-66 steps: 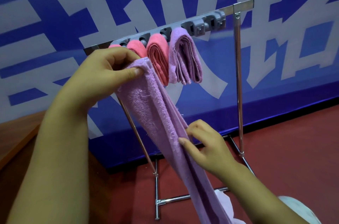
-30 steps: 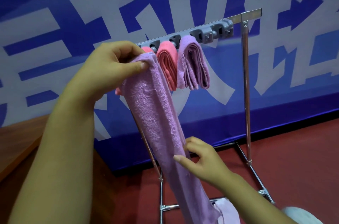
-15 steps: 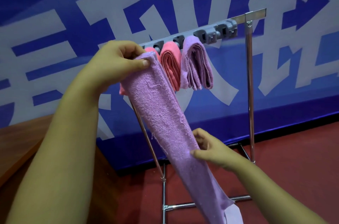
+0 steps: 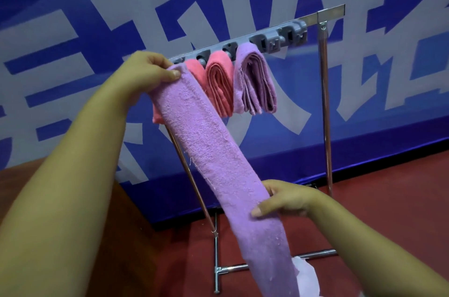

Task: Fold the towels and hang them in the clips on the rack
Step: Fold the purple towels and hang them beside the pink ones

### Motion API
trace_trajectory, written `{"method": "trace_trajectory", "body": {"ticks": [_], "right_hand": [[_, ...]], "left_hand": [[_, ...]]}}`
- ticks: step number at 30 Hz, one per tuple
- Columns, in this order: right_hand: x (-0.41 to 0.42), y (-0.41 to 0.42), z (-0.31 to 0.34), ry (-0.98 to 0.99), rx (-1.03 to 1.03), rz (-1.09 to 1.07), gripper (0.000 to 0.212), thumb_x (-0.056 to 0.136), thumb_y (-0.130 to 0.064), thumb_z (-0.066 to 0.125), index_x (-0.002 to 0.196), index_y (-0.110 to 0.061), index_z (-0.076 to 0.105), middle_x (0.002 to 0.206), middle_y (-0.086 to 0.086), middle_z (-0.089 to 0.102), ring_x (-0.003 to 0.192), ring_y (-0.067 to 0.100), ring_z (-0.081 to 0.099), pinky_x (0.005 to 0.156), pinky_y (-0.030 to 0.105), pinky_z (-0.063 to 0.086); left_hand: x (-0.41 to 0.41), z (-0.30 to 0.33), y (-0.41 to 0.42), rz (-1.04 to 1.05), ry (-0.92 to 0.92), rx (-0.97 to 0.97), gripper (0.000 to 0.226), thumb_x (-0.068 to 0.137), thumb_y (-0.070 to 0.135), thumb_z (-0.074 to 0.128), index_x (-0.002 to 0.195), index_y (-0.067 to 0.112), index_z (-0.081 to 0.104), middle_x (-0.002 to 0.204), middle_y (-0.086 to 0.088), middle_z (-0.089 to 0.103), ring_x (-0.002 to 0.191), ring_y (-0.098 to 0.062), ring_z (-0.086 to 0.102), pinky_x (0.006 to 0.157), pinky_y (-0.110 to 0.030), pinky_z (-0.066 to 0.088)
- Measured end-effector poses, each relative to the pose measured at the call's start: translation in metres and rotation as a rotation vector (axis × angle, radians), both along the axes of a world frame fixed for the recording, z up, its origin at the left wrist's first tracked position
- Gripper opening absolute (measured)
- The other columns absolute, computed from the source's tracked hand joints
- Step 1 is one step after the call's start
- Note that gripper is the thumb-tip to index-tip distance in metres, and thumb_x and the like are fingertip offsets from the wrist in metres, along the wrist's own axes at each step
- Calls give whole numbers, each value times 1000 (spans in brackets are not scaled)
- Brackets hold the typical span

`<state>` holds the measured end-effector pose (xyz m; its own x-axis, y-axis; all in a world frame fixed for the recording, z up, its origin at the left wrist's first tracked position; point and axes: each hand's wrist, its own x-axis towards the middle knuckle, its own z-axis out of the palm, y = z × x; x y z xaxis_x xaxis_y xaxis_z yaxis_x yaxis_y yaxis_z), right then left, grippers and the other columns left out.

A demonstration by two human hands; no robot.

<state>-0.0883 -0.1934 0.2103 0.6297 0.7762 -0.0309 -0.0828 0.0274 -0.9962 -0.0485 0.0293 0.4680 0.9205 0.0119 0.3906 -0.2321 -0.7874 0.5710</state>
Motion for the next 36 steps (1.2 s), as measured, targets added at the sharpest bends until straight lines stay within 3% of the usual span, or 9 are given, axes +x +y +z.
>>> {"method": "trace_trajectory", "body": {"ticks": [7,13,17,21,24,27,30,33,36], "right_hand": [[-5,-13,20,158,273,153,42,56,-37,87,85,-9,76,83,1,74,77,13,71,72,26,55],[-15,-1,36,181,338,191,46,56,-42,87,90,-12,76,84,-2,75,79,10,71,73,25,56],[-20,6,48,209,394,47,53,40,-40,93,81,-11,77,77,2,74,72,13,71,66,26,56],[-18,10,64,235,463,-72,54,42,-37,92,86,-10,77,82,6,74,76,15,71,70,26,57],[-12,11,75,238,457,-105,54,47,-37,90,91,-9,75,89,8,73,81,17,71,75,28,57],[-7,9,86,345,473,-153,58,43,-31,92,92,-6,74,92,12,72,84,21,70,80,33,56],[-5,11,101,430,529,-187,57,44,-19,91,94,1,73,97,19,71,88,27,70,83,42,55],[-4,12,111,472,507,-242,58,44,-11,88,97,6,70,103,24,68,89,32,69,81,51,52],[-6,12,121,490,445,-307,35,64,-18,70,89,6,70,92,24,70,76,32,71,67,49,56]], "left_hand": [[36,-95,53,152,188,-36,6,84,11,67,87,7,69,87,-12,61,80,-18,51,62,-25,40],[31,-202,71,238,448,-120,10,86,13,65,78,7,68,89,-13,67,79,-21,55,74,-31,43],[13,-243,51,213,542,-78,7,85,12,62,83,8,68,87,-7,65,80,-19,56,64,-25,43],[-7,-233,26,85,459,-172,16,86,15,61,101,11,67,93,1,64,85,-14,57,68,-26,45],[-32,-204,7,-86,336,-486,26,92,22,57,99,-1,67,81,-1,68,70,-9,60,68,-23,49],[-64,-179,-3,-314,235,-762,53,79,56,60,86,4,71,78,-8,70,73,-17,64,70,-28,55],[-87,-166,-8,-538,252,-703,58,61,76,61,80,22,74,84,-3,73,80,-16,68,73,-26,55],[-96,-160,-19,-591,250,-635,43,73,58,67,101,26,69,103,7,72,98,-9,67,80,-20,52],[-95,-155,-31,-543,242,-664,33,74,23,66,106,25,59,95,23,72,94,6,65,76,-9,49]]}}
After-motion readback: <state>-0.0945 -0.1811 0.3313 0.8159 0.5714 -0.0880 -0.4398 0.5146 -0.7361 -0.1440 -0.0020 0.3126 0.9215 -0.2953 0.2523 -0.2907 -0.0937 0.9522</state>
